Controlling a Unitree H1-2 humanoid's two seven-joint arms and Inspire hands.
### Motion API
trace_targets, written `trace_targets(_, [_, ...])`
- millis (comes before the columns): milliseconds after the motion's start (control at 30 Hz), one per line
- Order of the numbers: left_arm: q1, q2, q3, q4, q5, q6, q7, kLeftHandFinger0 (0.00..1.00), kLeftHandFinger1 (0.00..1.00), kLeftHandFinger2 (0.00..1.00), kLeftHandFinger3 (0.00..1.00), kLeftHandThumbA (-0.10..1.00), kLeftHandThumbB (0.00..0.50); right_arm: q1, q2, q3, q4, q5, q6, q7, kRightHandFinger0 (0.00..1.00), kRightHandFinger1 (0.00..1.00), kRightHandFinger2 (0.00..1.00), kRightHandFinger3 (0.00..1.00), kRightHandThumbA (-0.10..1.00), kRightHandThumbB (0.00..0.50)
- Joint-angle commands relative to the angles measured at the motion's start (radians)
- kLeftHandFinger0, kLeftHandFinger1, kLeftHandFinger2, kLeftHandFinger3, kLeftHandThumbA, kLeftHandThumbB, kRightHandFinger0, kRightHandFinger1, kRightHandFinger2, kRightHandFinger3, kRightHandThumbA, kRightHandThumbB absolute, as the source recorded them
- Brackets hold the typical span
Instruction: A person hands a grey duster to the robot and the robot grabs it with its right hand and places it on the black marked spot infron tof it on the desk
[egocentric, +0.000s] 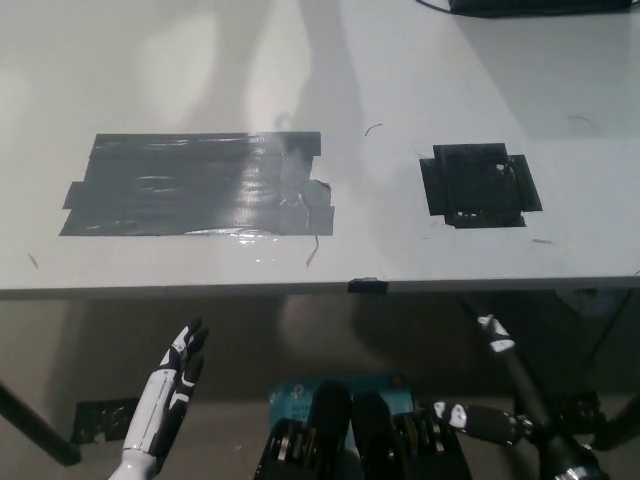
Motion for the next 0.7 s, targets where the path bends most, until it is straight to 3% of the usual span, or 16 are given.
trace_targets(0, [0.004,0.005,0.003,-0.011,0.012,-0.041,0.021,1.0,1.0,1.0,1.0,1.0,0.196,0.051,-0.003,-0.046,-0.145,0.014,-0.062,-0.029,1.0,1.0,1.0,1.0,1.0,0.207])
trace_targets(133, [0.009,0.011,0.0,-0.011,0.013,-0.045,0.014,1.0,1.0,1.0,1.0,1.0,0.189,0.103,-0.025,-0.095,-0.333,-0.011,-0.066,-0.024,1.0,1.0,1.0,1.0,0.98,0.196])
trace_targets(267, [0.014,0.008,-0.002,-0.017,0.019,-0.034,0.014,1.0,1.0,1.0,1.0,1.0,0.185,0.104,-0.026,-0.14,-0.576,-0.065,0.079,0.018,1.0,1.0,1.0,1.0,0.91,0.256])
trace_targets(467, [0.022,0.009,-0.004,-0.015,0.02,-0.045,0.014,1.0,1.0,1.0,1.0,1.0,0.185,-0.038,-0.036,-0.171,-0.763,-0.209,0.293,0.121,1.0,1.0,1.0,1.0,0.97,0.316])
trace_targets(667, [0.021,0.009,-0.006,-0.018,0.022,-0.045,0.012,1.0,1.0,1.0,1.0,1.0,0.183,-0.267,-0.088,-0.171,-0.767,-0.309,0.44,0.24,1.0,1.0,1.0,1.0,1.0,0.329])
